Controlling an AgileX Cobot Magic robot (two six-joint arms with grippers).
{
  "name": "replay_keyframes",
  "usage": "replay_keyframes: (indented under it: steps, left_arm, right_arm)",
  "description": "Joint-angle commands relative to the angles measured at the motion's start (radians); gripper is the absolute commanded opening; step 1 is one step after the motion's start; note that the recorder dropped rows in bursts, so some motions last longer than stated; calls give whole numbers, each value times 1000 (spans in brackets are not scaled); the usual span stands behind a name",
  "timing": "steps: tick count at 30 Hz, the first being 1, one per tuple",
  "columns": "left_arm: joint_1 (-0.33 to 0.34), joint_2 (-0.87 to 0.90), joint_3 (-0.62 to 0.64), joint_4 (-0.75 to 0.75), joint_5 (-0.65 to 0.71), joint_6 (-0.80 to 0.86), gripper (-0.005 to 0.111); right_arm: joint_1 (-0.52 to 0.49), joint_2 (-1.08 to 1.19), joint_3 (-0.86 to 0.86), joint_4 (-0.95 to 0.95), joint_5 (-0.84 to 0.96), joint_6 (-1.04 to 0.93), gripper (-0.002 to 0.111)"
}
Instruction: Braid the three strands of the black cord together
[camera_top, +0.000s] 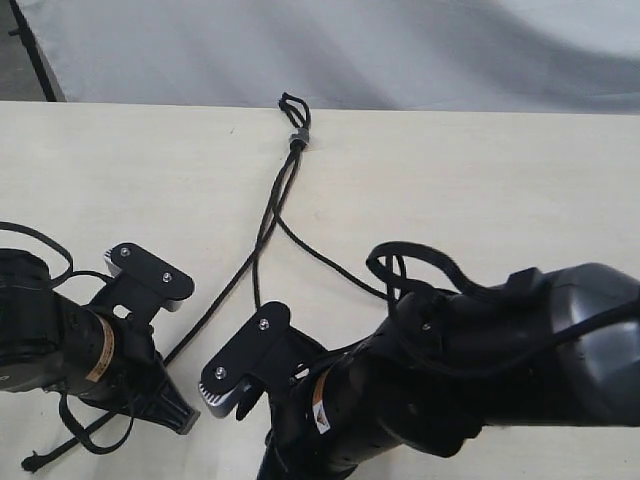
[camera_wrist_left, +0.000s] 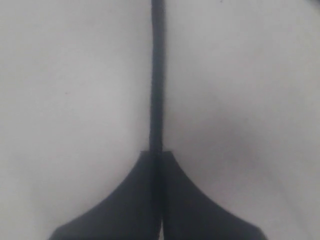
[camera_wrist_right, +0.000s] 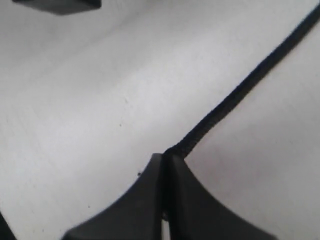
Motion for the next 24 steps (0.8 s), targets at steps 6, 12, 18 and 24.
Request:
replay_keyframes:
  steps: [6,12,18,24]
  left_arm:
    - [2,-40,26,-8,37,-22,0]
    - [2,-85,42,-10,54,-22,0]
    - [2,-97,48,-8,26,-22,0]
    - [2,-97,48,-8,12,-22,0]
  right_arm:
    - [1,-82,106,-39,71,10,1]
    - [1,-83,132,-39,60,10,1]
    - [1,-83,132,-39,14,10,1]
    - [1,-83,132,-39,10,10,1]
